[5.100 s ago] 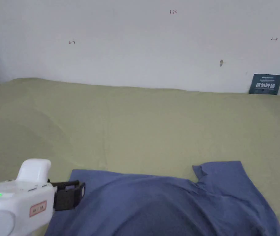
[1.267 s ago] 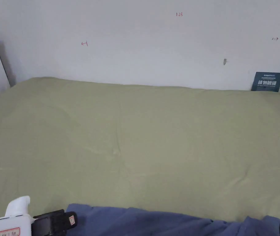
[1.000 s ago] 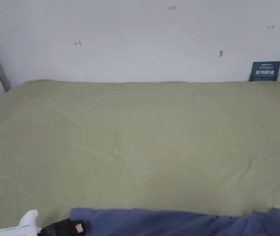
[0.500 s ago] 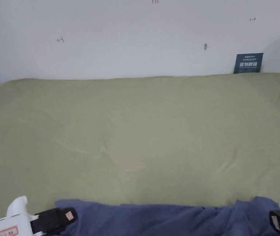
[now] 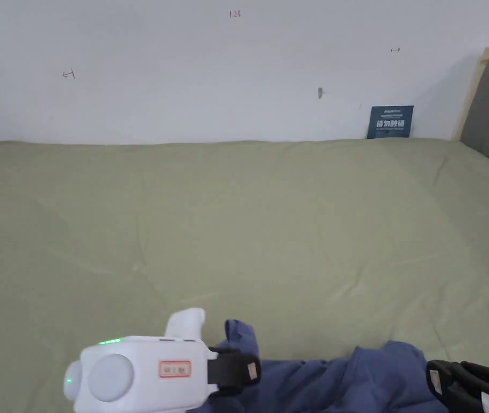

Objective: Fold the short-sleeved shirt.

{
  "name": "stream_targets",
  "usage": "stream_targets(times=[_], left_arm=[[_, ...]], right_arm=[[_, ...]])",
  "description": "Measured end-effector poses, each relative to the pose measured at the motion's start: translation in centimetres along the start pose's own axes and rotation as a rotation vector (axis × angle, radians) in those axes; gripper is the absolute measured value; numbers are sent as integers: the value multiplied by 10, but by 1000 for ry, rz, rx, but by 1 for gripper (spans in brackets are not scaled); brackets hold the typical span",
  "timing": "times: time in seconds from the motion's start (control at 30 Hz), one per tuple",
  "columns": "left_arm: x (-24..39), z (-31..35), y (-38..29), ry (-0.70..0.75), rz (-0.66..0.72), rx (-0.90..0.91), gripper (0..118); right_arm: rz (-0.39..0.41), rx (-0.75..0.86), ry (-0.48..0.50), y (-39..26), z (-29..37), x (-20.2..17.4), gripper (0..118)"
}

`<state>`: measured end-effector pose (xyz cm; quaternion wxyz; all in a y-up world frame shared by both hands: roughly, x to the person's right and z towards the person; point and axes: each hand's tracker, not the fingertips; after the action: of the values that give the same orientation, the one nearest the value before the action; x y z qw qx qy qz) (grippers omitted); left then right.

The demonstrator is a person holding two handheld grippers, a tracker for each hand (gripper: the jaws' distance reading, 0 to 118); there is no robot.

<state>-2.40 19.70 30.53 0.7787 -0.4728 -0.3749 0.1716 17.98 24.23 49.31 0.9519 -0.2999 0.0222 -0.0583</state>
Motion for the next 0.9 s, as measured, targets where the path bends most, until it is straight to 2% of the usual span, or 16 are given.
stream_targets(times=[0.07,0.1,0.17,0.2,0.23,0.3,0.37,0.4,0.43,0.47,0.6,0.73,0.8,0.9], left_arm=[[-2,-30,-7,31,4,-36,7],[-6,-46,-15,64,-18,-62,13],[-16,-66,-20,133,-6,-95,70],[-23,-72,-22,182,6,-104,87],[-28,-69,-21,190,25,-90,85],[-33,-39,-6,114,122,-10,83],[-45,-3,9,54,227,104,73],[-52,14,14,25,265,162,56],[-59,24,15,16,291,203,16],[-67,31,15,18,317,244,2],[-93,20,4,4,416,208,1],[-88,-9,-16,-27,425,167,1],[-68,-19,-27,-103,381,135,1],[-29,-47,-49,-83,235,94,1]], right_arm=[[-7,0,-7,-2,2,3,0],[-11,0,-11,-3,3,6,0],[-18,-4,-19,-4,4,9,0],[-19,-6,-20,-5,5,11,0],[-20,-8,-24,-6,5,12,0],[-21,-14,-32,-7,6,12,0],[-23,-17,-36,-9,6,12,0],[-25,-20,-35,-9,6,12,0],[-26,-23,-33,-10,6,11,0],[-26,-25,-31,-11,5,10,0],[-13,-28,-20,-11,7,3,0],[-5,-14,-7,-8,13,-1,0],[-1,-13,-7,-6,15,-2,0],[6,-19,-12,-7,17,-4,0]])
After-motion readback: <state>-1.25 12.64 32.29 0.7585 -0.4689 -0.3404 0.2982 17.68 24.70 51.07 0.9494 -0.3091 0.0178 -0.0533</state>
